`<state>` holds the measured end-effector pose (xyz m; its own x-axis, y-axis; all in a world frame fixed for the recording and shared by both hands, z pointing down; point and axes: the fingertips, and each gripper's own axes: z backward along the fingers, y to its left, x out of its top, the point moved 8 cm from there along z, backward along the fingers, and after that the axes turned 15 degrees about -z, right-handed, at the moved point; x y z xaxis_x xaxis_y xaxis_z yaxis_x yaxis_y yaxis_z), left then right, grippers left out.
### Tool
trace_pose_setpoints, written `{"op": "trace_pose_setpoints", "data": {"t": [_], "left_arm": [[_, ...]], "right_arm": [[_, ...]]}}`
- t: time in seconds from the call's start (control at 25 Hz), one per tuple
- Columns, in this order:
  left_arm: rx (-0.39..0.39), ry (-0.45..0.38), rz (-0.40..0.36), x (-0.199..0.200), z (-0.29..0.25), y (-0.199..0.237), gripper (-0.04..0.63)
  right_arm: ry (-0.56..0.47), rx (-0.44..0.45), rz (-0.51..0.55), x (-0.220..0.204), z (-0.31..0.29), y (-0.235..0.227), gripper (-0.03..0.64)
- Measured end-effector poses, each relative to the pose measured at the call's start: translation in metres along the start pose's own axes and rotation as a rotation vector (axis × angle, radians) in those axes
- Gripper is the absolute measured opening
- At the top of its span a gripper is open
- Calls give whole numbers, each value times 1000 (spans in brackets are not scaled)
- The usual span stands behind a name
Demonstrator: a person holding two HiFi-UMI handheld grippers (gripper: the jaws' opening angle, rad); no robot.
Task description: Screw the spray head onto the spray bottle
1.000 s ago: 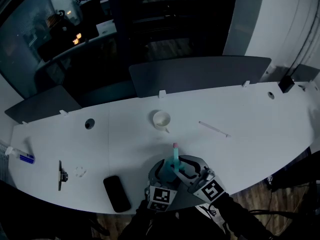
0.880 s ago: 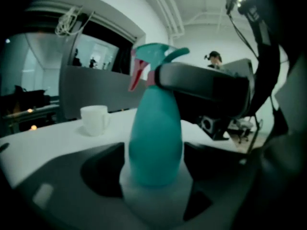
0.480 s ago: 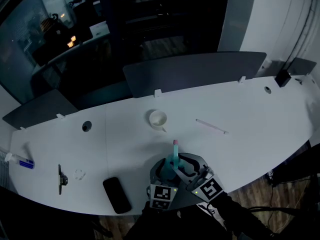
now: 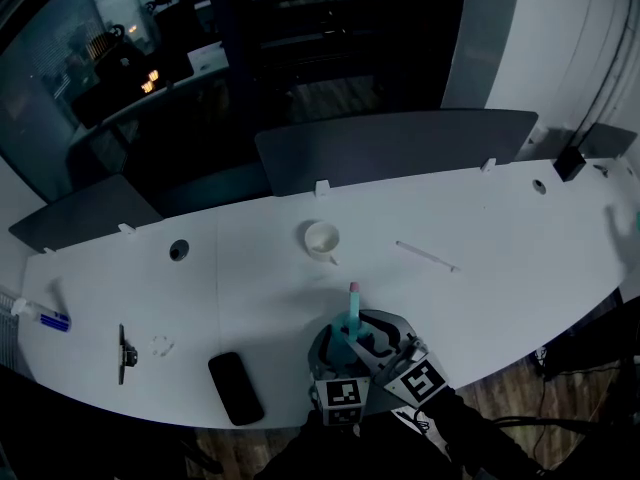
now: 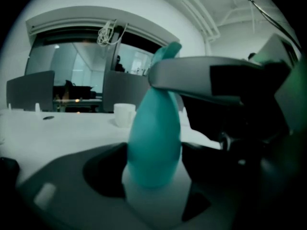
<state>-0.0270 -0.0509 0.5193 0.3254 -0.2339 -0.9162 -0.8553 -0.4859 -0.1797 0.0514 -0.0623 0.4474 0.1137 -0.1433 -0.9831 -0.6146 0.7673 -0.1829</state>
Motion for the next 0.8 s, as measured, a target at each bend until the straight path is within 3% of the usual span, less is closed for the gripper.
{"op": "trace_pose_setpoints", "data": {"t": [0.16, 0.52, 0.8], "left_arm": [[-46, -15, -11, 0, 1, -4, 408], [-88, -49, -34, -1, 6, -2, 425], [-150, -81, -163, 2, 7, 14, 426]], "right_arm": [[12, 1, -39, -1, 3, -1, 126], [63, 12, 10, -3, 3, 0, 143], [49, 26, 2, 7, 5, 0, 143]]}}
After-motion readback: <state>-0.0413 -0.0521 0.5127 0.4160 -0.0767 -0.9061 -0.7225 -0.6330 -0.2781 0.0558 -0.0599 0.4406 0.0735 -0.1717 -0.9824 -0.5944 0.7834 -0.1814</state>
